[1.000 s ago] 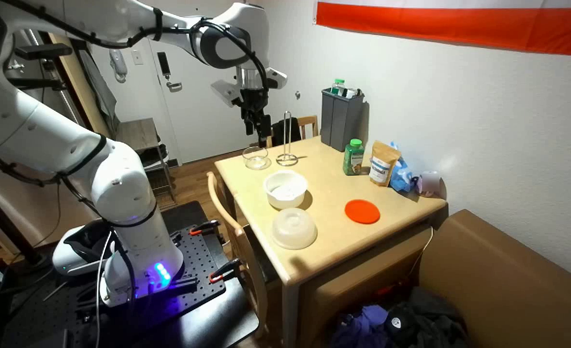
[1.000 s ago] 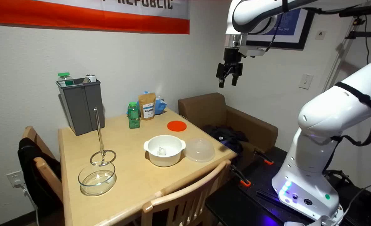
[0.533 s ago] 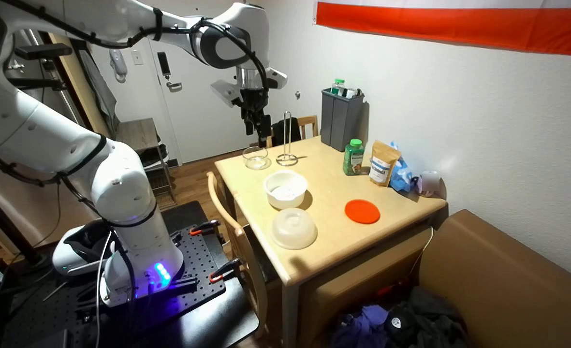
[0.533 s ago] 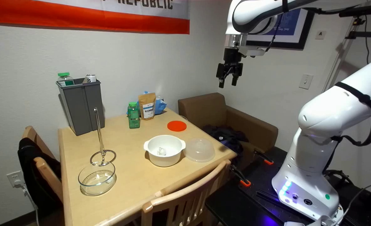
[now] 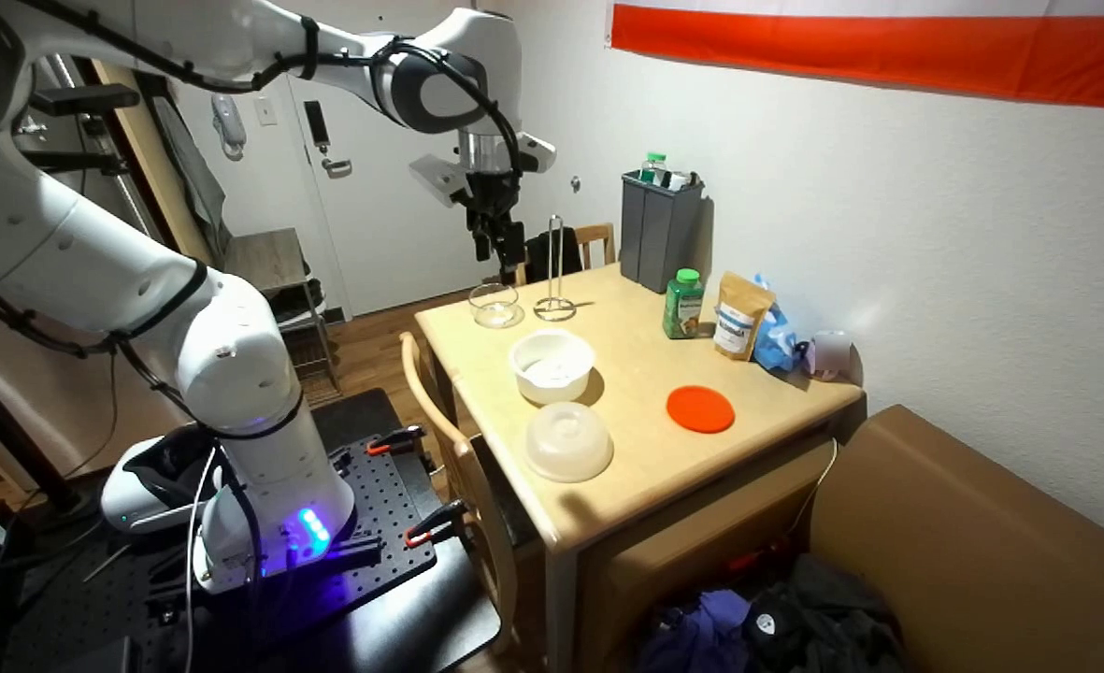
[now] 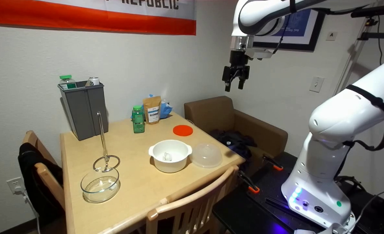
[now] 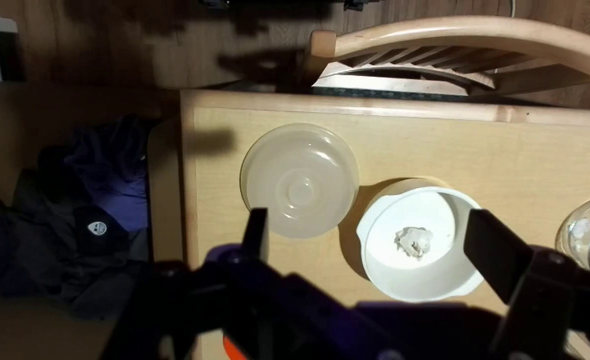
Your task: Take the paper from the bowl and put it on the table
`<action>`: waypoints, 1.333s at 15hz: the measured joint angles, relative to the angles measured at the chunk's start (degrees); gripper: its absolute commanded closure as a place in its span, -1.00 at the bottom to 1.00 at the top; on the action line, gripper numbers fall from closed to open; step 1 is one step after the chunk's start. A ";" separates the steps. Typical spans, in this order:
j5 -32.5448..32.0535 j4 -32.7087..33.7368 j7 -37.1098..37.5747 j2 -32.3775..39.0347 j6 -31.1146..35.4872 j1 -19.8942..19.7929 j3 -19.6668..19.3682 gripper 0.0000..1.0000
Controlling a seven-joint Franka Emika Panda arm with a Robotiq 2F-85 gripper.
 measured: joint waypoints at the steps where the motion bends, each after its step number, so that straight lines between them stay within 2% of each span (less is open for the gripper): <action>1: 0.00 0.60 0.02 1.16 0.17 0.38 0.90 -1.00; 7: 0.00 7.16 0.02 12.95 0.32 4.75 7.04 -1.00; 11: -1.17 12.88 -0.30 21.73 0.49 6.07 8.05 -1.00; 15: -8.42 17.70 0.49 28.90 3.05 6.08 8.63 -1.00; 20: -9.91 19.64 0.86 31.21 3.08 6.08 8.63 -1.00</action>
